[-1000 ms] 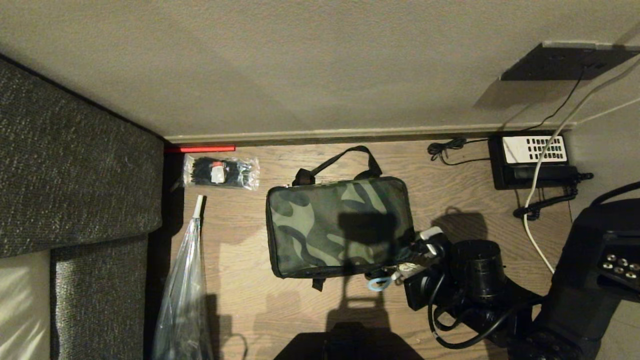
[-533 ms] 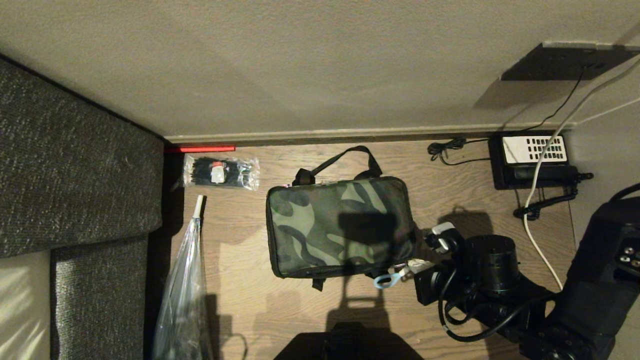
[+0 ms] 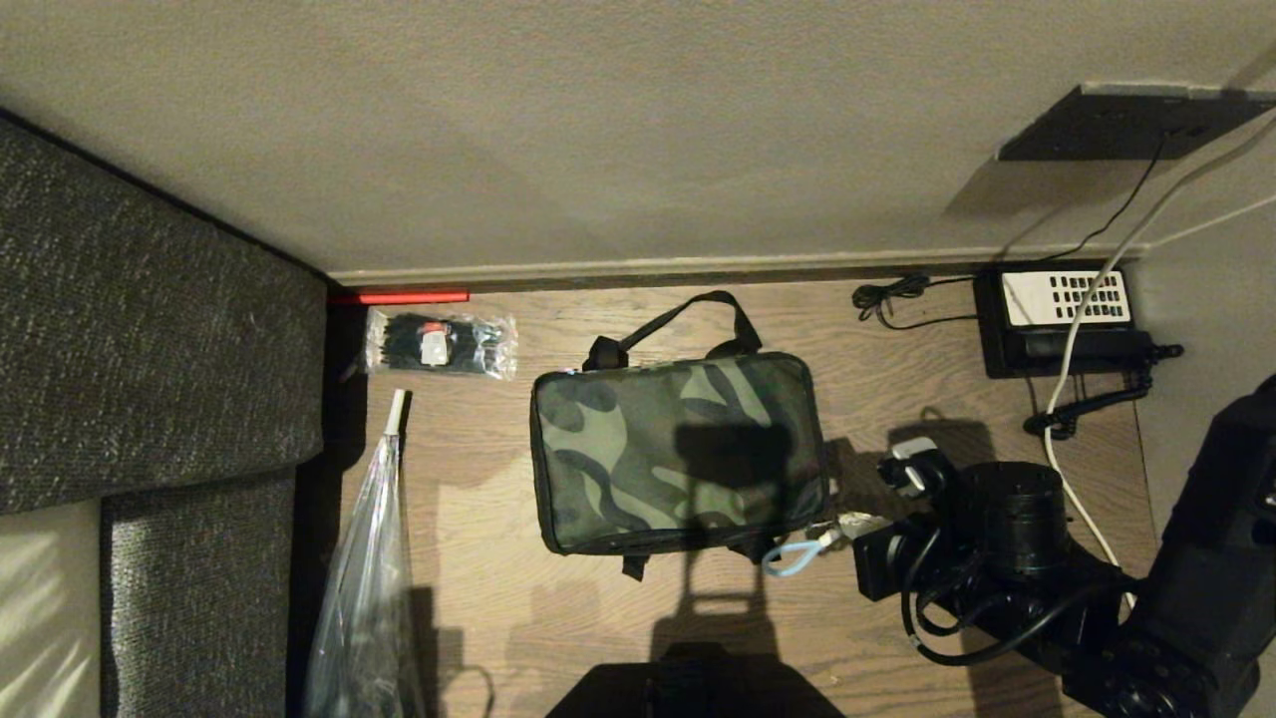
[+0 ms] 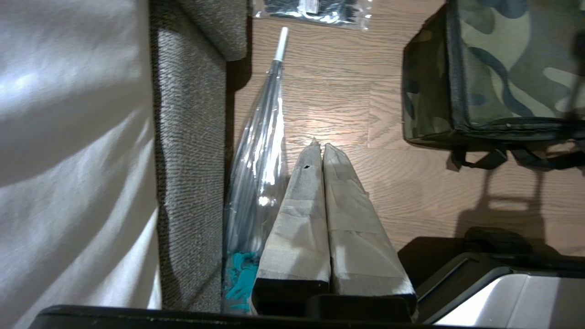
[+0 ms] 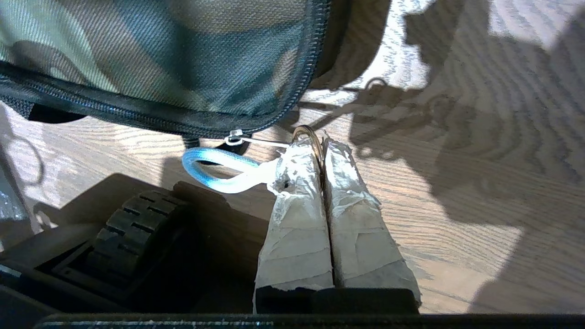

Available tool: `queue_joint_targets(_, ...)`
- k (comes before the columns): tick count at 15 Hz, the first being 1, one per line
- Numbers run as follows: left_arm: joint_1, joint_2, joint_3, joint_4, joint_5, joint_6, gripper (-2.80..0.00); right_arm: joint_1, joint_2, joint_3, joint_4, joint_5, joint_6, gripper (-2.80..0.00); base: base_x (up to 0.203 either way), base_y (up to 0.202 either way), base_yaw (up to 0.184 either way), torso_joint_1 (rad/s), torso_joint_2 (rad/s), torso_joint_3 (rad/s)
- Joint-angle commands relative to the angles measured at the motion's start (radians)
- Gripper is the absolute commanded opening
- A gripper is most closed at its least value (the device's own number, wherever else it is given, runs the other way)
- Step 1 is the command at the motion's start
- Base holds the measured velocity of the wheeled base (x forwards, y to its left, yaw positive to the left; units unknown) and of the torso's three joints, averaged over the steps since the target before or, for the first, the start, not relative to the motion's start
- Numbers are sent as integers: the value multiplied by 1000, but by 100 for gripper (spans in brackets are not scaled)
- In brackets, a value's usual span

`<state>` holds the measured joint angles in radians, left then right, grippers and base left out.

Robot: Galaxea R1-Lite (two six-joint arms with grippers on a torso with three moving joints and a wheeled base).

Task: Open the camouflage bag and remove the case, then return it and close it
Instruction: Open the top of the storage box

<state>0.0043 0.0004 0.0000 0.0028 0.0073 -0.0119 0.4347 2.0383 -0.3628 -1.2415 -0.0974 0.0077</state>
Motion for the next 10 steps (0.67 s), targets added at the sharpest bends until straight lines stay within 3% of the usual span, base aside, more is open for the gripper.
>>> queue_joint_targets(1,0,-2,3,0,0,0,-280,-20,-4,2,-8,-1,0,-280,0,0,0,0,0,0)
queue_joint_targets(10,0,-2,3,0,0,0,-280,-70,-6,-1,-9,26,-15,-280,0,0,0,0,0,0)
